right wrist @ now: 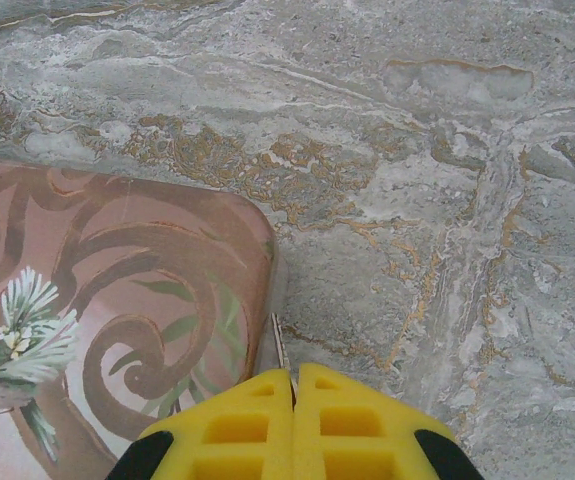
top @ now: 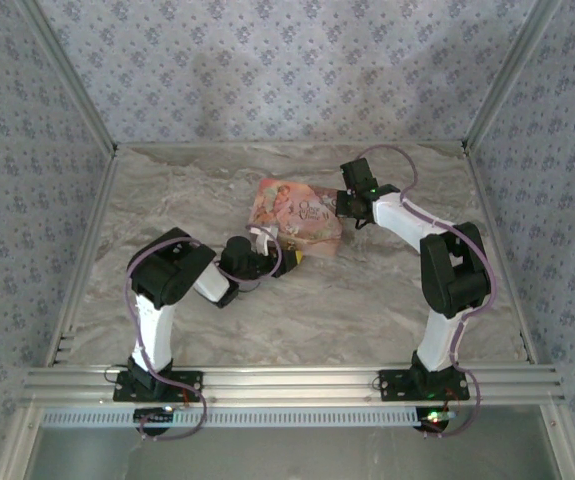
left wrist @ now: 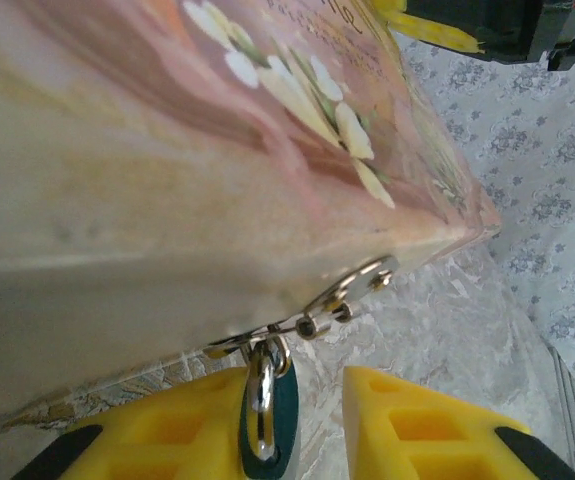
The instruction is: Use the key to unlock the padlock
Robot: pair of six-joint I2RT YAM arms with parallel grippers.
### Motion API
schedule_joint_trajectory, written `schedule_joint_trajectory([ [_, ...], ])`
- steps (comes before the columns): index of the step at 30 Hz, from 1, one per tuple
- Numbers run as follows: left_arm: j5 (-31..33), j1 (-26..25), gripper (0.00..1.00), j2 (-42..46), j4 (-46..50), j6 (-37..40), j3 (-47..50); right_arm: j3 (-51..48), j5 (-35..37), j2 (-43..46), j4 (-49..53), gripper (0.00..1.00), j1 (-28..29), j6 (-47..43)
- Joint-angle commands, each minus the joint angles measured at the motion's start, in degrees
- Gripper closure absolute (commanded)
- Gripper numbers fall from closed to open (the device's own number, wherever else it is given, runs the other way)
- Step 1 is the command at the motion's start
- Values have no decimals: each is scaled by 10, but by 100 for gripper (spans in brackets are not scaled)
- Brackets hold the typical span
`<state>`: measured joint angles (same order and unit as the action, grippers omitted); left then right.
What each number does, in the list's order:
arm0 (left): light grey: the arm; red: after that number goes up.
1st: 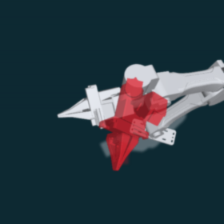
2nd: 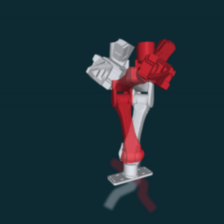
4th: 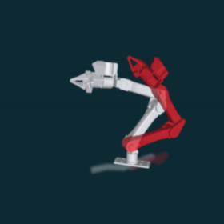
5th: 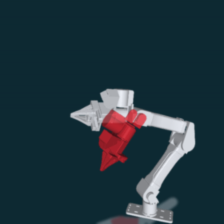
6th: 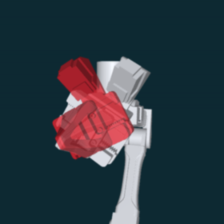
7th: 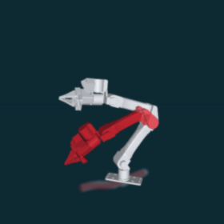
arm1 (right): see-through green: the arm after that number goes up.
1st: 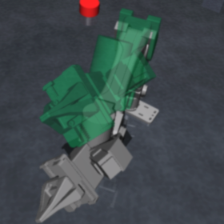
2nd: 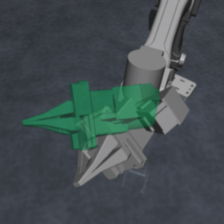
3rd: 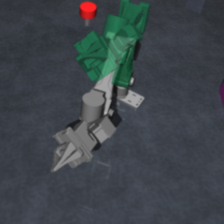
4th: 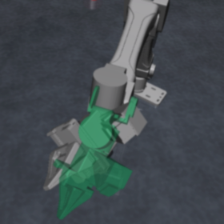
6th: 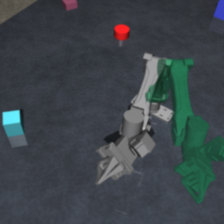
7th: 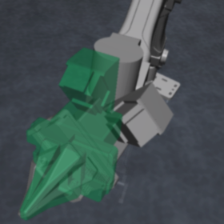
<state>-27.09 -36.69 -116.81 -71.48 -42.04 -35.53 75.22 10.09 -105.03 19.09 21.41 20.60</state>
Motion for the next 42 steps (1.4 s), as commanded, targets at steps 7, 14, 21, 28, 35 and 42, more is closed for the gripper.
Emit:
schedule_joint_trajectory([
  [7, -67, 13, 82, 44, 120, 31, -11, 6, -17, -12, 15, 100, 1, 9],
  [14, -85, 20, 89, 92, 250, 76, -21, 41, -32, -44, 10, 100, -1, 8],
  [21, -101, 21, 96, 99, 291, 61, -44, 114, -51, -94, 26, 100, -1, 2],
  [28, -80, 20, 98, 94, 259, -19, -54, 181, -78, -134, 55, 100, -10, -19],
  [35, -39, 11, 99, 93, 261, -58, -71, 152, -44, -78, 80, 100, -36, -36],
  [42, -41, 11, 100, 94, 283, -75, -99, 29, -120, 65, 47, 100, -60, -12],
])
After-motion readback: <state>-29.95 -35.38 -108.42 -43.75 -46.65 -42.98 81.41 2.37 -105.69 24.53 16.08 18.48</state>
